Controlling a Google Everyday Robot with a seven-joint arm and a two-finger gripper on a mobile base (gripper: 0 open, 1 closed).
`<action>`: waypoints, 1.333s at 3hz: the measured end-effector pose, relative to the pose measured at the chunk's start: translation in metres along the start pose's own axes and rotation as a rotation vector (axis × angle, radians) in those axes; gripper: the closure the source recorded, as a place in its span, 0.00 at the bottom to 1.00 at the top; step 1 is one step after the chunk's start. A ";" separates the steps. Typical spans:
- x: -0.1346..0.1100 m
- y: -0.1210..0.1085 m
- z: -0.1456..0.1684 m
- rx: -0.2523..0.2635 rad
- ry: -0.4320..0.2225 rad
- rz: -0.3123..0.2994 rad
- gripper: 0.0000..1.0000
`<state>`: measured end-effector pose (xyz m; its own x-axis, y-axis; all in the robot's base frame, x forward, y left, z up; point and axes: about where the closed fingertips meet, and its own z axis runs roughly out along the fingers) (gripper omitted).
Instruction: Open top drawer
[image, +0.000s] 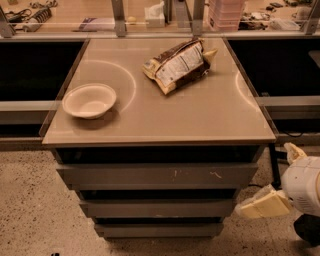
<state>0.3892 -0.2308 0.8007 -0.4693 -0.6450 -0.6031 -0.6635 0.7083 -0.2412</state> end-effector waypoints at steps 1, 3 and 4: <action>-0.009 -0.013 -0.002 0.058 -0.049 0.044 0.19; -0.009 -0.013 -0.002 0.058 -0.049 0.044 0.65; -0.009 -0.013 -0.002 0.058 -0.049 0.044 0.89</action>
Offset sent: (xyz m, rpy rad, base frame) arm 0.0115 -0.0040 0.0091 0.0338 -0.0577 -0.0589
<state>0.4014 -0.2347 0.8106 -0.4677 -0.5989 -0.6501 -0.6069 0.7522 -0.2564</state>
